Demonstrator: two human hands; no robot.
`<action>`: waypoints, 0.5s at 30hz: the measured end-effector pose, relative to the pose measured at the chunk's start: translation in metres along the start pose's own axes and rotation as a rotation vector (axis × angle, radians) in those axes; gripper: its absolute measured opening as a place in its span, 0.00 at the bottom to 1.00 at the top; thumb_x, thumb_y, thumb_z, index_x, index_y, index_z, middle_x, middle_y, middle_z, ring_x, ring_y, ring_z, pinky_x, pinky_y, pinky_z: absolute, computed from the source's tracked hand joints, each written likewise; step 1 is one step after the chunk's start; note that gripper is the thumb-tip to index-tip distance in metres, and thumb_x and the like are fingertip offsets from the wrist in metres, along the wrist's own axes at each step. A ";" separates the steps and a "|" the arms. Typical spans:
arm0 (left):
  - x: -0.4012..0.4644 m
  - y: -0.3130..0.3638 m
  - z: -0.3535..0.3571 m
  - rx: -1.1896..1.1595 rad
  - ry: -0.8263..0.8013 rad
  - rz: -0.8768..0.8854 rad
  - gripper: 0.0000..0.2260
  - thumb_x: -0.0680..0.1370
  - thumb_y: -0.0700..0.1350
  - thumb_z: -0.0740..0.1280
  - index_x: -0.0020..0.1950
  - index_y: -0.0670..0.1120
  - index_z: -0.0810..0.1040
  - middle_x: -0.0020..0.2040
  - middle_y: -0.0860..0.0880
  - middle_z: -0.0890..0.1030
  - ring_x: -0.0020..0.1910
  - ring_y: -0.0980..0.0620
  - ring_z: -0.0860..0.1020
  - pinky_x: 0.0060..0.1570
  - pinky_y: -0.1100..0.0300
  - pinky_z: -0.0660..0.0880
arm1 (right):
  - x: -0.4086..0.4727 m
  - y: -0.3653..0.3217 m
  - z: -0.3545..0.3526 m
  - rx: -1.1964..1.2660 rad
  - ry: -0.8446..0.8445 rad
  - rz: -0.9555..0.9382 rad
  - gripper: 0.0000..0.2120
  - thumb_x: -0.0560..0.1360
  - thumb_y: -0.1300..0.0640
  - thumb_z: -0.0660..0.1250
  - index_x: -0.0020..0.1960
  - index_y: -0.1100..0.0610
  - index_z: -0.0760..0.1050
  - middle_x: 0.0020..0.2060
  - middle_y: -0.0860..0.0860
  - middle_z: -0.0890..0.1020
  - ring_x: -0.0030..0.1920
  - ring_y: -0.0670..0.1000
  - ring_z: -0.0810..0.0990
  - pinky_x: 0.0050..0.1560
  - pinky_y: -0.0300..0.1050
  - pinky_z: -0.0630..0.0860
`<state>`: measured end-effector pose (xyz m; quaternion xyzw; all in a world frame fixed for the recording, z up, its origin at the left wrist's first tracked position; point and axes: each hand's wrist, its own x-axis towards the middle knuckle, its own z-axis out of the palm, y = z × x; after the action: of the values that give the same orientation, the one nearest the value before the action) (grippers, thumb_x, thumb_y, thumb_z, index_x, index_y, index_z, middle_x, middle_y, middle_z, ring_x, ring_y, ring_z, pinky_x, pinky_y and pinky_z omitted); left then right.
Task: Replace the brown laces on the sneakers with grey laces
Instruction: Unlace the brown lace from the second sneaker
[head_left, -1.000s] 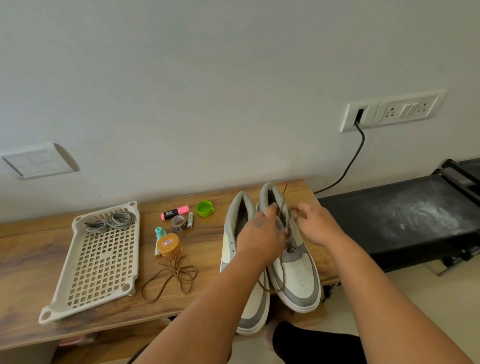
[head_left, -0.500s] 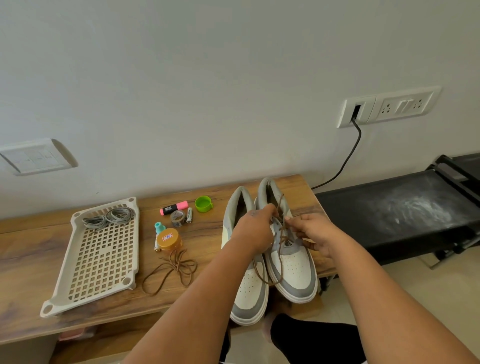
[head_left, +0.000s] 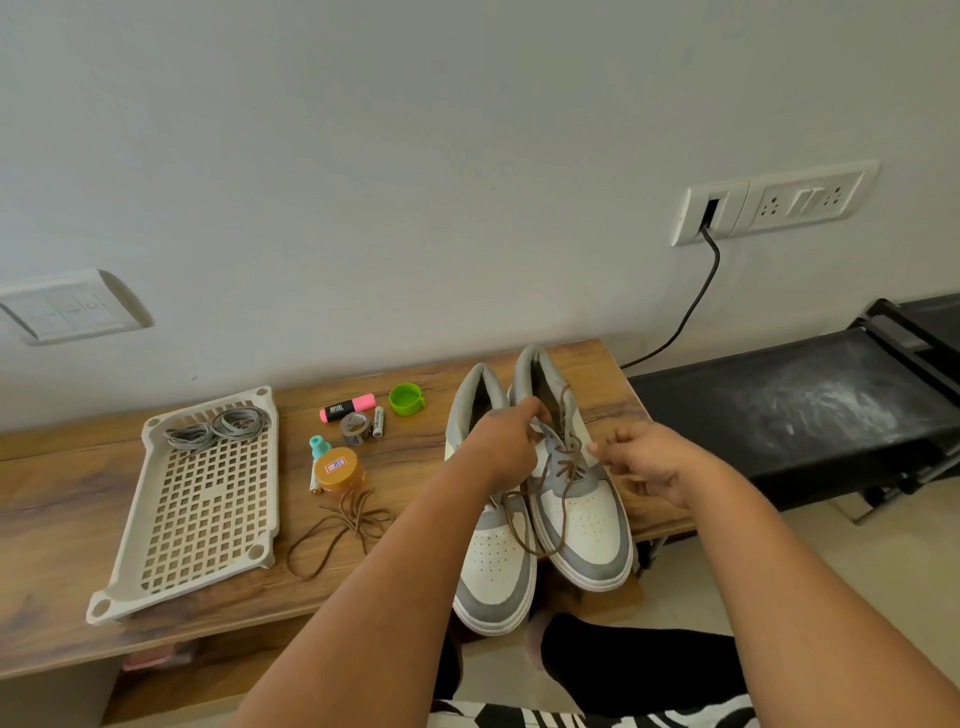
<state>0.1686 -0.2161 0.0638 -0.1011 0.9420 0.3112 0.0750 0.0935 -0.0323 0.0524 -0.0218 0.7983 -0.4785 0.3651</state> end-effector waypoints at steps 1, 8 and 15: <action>-0.001 0.000 -0.001 -0.004 -0.011 -0.001 0.20 0.78 0.34 0.58 0.66 0.52 0.69 0.59 0.44 0.80 0.52 0.48 0.79 0.46 0.56 0.78 | 0.002 -0.002 0.007 0.023 0.081 -0.061 0.10 0.77 0.51 0.69 0.53 0.56 0.78 0.50 0.53 0.82 0.50 0.52 0.79 0.47 0.46 0.74; -0.006 -0.001 -0.001 -0.024 -0.033 0.006 0.20 0.79 0.36 0.60 0.70 0.51 0.67 0.62 0.44 0.80 0.58 0.48 0.77 0.52 0.57 0.76 | 0.008 -0.015 0.014 0.057 0.117 -0.130 0.13 0.74 0.64 0.71 0.56 0.55 0.74 0.46 0.55 0.83 0.42 0.51 0.83 0.41 0.45 0.79; -0.004 0.000 -0.003 -0.041 -0.044 0.005 0.17 0.81 0.39 0.60 0.68 0.52 0.68 0.60 0.42 0.80 0.55 0.45 0.80 0.54 0.50 0.79 | -0.001 0.003 -0.006 -0.238 0.056 0.085 0.09 0.73 0.67 0.69 0.52 0.59 0.77 0.46 0.56 0.82 0.44 0.52 0.82 0.50 0.50 0.81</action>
<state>0.1720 -0.2178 0.0667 -0.0933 0.9337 0.3329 0.0929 0.0914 -0.0256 0.0530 -0.0179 0.8596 -0.3648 0.3575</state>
